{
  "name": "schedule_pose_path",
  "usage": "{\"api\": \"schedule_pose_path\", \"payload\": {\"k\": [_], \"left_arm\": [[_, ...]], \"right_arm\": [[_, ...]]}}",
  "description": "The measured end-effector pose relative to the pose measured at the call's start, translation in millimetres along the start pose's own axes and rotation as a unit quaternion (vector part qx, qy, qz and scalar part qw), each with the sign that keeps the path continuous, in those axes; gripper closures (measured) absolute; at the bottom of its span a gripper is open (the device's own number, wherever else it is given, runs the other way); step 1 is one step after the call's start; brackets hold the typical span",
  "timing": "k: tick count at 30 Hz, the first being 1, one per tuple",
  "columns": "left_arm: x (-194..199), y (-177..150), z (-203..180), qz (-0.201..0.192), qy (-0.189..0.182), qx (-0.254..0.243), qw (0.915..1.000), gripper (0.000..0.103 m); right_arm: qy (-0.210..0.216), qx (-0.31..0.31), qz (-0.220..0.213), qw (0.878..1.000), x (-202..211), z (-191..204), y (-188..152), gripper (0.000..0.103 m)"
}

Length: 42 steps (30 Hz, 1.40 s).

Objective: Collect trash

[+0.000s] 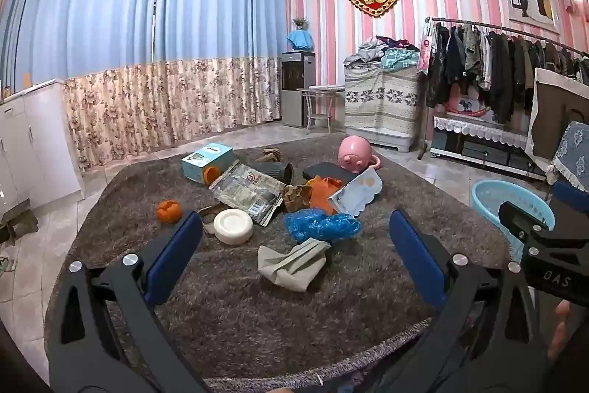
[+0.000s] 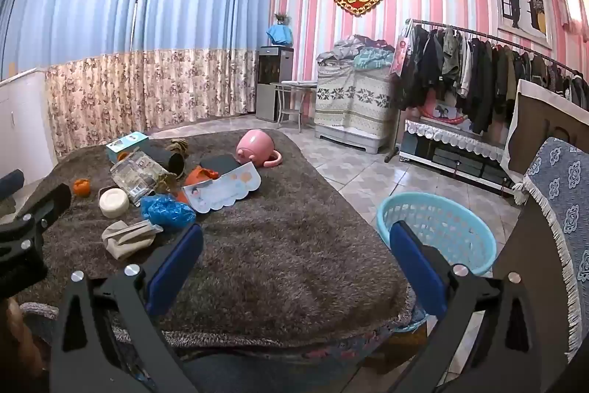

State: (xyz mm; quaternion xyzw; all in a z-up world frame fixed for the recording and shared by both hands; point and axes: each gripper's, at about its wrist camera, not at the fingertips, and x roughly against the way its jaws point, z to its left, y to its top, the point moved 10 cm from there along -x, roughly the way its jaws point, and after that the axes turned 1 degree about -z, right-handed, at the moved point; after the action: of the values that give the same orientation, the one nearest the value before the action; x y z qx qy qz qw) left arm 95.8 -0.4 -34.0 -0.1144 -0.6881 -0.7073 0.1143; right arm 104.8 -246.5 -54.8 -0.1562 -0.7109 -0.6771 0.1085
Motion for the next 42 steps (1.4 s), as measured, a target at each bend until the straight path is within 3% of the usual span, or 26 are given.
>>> {"api": "schedule_pose_path", "payload": {"k": [19,42], "left_arm": [[12,11,3,-0.023,0.0,0.002,0.9997,0.005],[1,2,11,-0.013,0.002,0.013,0.9998,0.005]], "right_arm": [[0.002,-0.004,-0.004,1.0,1,-3,2,0.004],[-0.001,-0.011,-0.002,1.0,1,-4,0,0.004]]}}
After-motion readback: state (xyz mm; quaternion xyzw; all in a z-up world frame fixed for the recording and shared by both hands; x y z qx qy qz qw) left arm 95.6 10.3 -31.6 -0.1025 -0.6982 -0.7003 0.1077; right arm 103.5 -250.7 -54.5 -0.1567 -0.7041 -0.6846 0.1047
